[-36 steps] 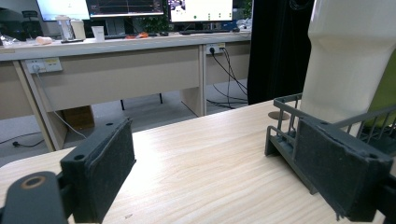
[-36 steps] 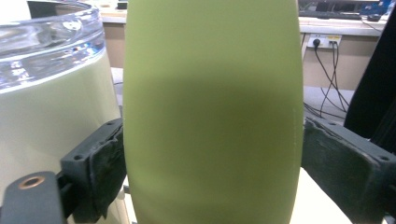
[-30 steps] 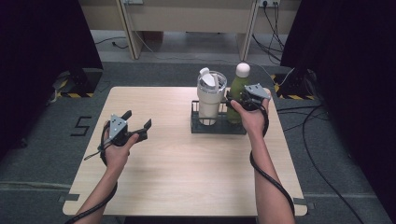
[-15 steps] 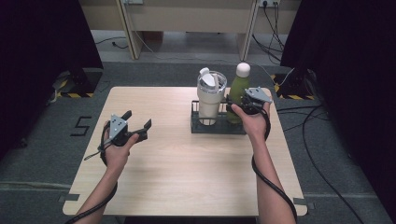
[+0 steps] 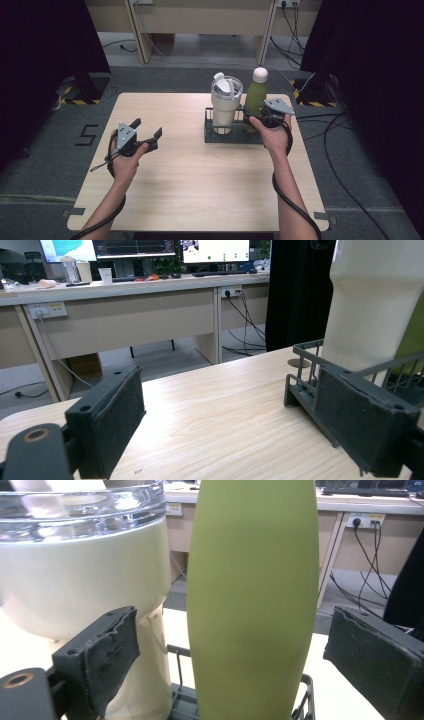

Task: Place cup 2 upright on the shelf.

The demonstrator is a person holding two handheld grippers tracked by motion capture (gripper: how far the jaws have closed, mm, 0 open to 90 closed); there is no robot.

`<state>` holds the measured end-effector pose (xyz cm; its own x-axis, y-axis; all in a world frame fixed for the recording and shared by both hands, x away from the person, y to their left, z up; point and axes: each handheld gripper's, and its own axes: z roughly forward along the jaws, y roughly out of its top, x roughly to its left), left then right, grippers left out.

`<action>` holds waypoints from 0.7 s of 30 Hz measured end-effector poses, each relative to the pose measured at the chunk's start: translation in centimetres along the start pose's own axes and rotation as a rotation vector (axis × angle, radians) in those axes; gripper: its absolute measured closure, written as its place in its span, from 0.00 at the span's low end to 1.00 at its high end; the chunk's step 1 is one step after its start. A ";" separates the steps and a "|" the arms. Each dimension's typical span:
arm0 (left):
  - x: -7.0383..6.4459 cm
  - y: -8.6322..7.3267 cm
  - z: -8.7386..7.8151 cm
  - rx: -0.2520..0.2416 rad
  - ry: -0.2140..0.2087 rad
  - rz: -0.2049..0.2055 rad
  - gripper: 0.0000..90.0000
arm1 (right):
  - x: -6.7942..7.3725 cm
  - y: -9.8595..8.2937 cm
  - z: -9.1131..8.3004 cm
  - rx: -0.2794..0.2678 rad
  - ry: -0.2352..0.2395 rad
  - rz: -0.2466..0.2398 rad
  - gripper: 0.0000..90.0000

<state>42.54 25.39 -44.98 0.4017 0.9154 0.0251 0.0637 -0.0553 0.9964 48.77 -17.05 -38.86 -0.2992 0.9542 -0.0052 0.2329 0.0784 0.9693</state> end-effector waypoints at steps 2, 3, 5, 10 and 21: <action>0.0 0.0 0.0 0.000 0.000 0.000 0.13 | 0.0 -0.2 -0.2 0.003 0.004 -0.002 0.08; 0.0 0.0 0.0 0.000 0.000 0.001 0.13 | 0.0 -0.3 -0.4 0.004 0.005 -0.003 0.08; 0.0 0.0 0.0 0.000 0.001 0.000 0.13 | 0.1 -0.5 -0.6 0.008 0.009 -0.003 0.08; 0.0 0.0 0.0 0.001 0.001 -0.001 0.13 | -0.2 -1.1 -1.3 0.014 0.011 -0.005 0.09; -0.1 0.0 0.0 0.003 0.001 0.000 0.14 | -0.8 -2.5 -3.1 0.030 0.009 -0.003 0.10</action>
<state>42.52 25.33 -45.01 0.4011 0.9157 0.0253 0.0661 -0.0565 0.9962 45.58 -18.86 -40.48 -0.3081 0.9513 -0.0059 0.2600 0.0902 0.9614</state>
